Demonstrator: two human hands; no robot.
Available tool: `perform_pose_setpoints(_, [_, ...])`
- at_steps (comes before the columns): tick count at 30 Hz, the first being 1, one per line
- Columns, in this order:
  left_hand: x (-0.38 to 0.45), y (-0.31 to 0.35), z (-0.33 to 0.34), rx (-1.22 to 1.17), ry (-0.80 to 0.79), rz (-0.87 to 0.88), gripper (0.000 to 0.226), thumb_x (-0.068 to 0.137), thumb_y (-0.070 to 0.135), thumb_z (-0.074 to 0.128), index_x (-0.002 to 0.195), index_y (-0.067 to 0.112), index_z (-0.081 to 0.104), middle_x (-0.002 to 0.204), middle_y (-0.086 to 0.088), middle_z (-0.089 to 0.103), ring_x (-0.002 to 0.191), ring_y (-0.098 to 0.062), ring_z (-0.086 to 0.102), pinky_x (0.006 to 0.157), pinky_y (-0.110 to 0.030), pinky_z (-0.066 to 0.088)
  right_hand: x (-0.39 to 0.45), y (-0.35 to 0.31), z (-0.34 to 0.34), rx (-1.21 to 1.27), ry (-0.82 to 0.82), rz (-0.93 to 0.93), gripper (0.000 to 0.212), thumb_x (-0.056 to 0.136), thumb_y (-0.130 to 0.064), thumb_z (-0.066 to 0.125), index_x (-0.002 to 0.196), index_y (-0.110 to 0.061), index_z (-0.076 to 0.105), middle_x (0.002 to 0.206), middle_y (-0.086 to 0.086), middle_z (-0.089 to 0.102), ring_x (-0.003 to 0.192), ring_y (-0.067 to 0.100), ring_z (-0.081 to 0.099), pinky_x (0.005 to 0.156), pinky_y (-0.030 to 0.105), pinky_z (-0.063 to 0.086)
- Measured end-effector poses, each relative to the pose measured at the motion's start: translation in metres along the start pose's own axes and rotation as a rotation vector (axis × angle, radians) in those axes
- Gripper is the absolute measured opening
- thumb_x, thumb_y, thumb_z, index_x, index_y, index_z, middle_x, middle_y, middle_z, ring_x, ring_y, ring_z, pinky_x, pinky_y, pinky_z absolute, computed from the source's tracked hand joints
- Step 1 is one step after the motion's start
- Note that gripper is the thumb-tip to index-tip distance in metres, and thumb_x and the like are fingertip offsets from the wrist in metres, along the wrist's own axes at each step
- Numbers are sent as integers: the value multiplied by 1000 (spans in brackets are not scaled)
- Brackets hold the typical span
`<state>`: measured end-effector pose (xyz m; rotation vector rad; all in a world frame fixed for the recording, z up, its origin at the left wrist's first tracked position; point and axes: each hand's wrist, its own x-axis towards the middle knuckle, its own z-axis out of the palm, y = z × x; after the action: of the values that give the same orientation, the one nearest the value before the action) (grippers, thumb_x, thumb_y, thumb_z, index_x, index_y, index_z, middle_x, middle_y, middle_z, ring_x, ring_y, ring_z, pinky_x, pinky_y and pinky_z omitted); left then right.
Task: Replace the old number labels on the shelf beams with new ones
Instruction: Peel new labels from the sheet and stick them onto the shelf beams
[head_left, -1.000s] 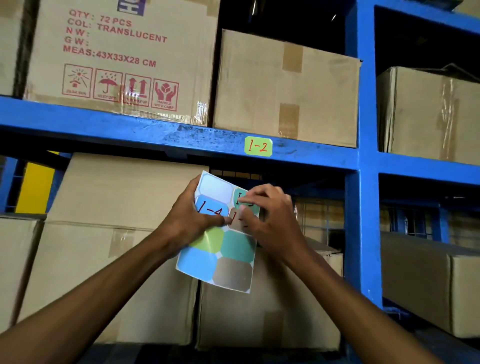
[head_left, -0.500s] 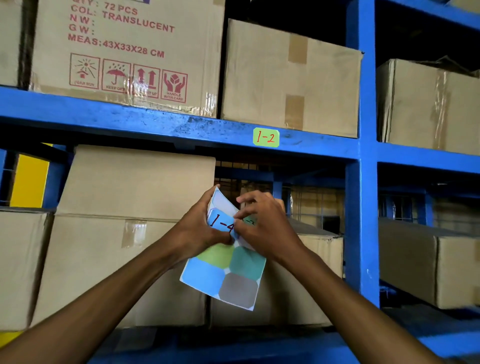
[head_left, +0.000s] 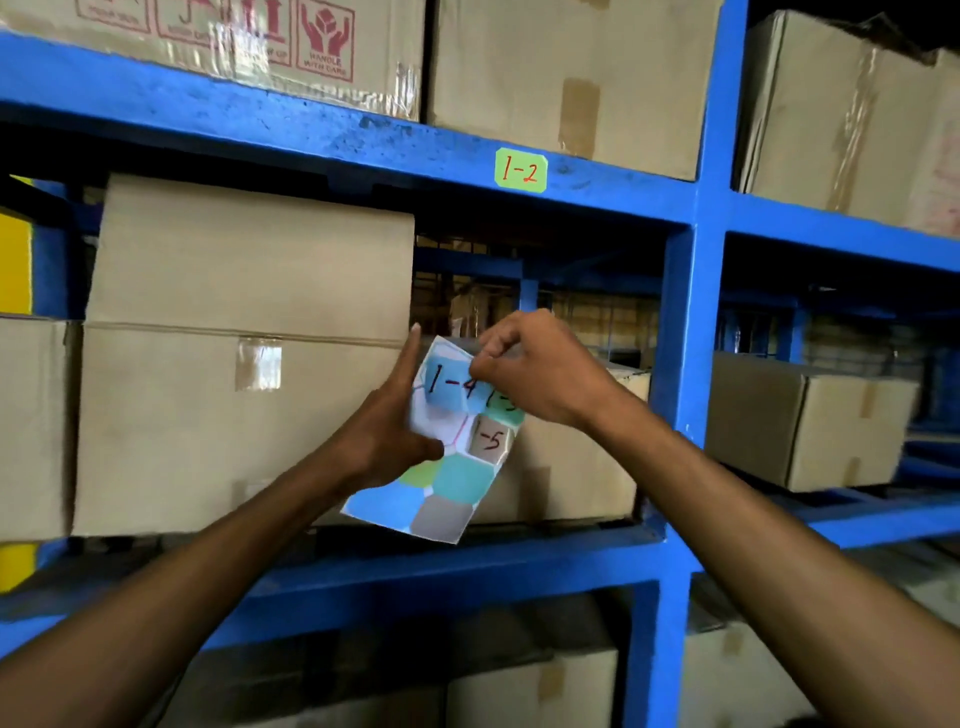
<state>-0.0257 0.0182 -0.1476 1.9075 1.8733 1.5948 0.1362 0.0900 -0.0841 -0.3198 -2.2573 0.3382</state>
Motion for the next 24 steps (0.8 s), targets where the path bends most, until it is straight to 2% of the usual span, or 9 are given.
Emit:
perform_pose_setpoints(2, [-10,-8,4,-53,8,34,110,59,1,75,145,32,14,131,2,51,117,-7,54,98,-33,48,-8,7,-6,21,15,-5,25,85,-17,60,74,2,71,91,10,71,72,2,58,61,10,48])
perform_pose_setpoints(4, [-21,-12,11,-95,3,32,98,59,2,72,141,22,24,125,1,55,115,-9,55,91,-32,51,-17,19,-9,45,24,2,23,86,-14,59,76,3,70,88,6,68,69,-3,55,56,-1,40])
perform_pose_setpoints(6, [-35,-19,19,-136,-17,-7,94,60,2,70,140,16,24,120,2,56,111,-9,56,83,-25,51,-24,38,-5,43,31,8,18,86,-12,58,80,0,70,91,6,68,75,2,55,60,0,38])
perform_pose_setpoints(10, [-70,-39,47,-78,-35,-128,107,60,4,69,147,30,12,132,5,52,116,-12,55,81,-17,51,-44,82,21,-12,19,32,12,86,-7,59,89,-9,70,103,4,64,92,9,52,66,1,35])
perform_pose_setpoints(14, [-96,-51,76,142,-53,-186,110,71,-6,68,147,33,-1,138,-20,48,90,-19,61,63,-20,47,-63,112,55,-50,-46,66,13,85,-7,61,91,-7,72,105,10,65,98,20,58,79,21,42])
perform_pose_setpoints(16, [-106,-56,86,277,-116,-206,113,73,1,71,147,33,-8,140,-15,48,94,-23,60,68,-22,43,-70,123,72,-64,-79,75,13,84,-9,62,90,-7,73,105,12,66,101,26,60,87,32,46])
perform_pose_setpoints(19, [-120,-61,96,343,-219,-267,113,78,7,70,144,35,-17,102,-17,66,71,-16,60,69,-33,45,-80,135,99,-110,-142,69,13,84,-12,62,91,-10,73,114,13,63,110,30,54,97,43,43])
perform_pose_setpoints(21, [-127,-64,101,404,-257,-283,109,81,8,68,145,32,-18,99,-25,64,65,-8,56,67,-35,48,-85,138,113,-118,-164,65,14,84,-14,62,93,-11,73,117,13,61,115,30,50,100,46,40])
perform_pose_setpoints(24, [-132,-80,104,473,-273,-299,110,81,7,65,141,35,-23,107,-27,64,55,-7,51,62,-24,45,-89,138,130,-126,-203,54,17,87,-18,60,99,-13,71,123,10,56,120,27,44,103,44,35])
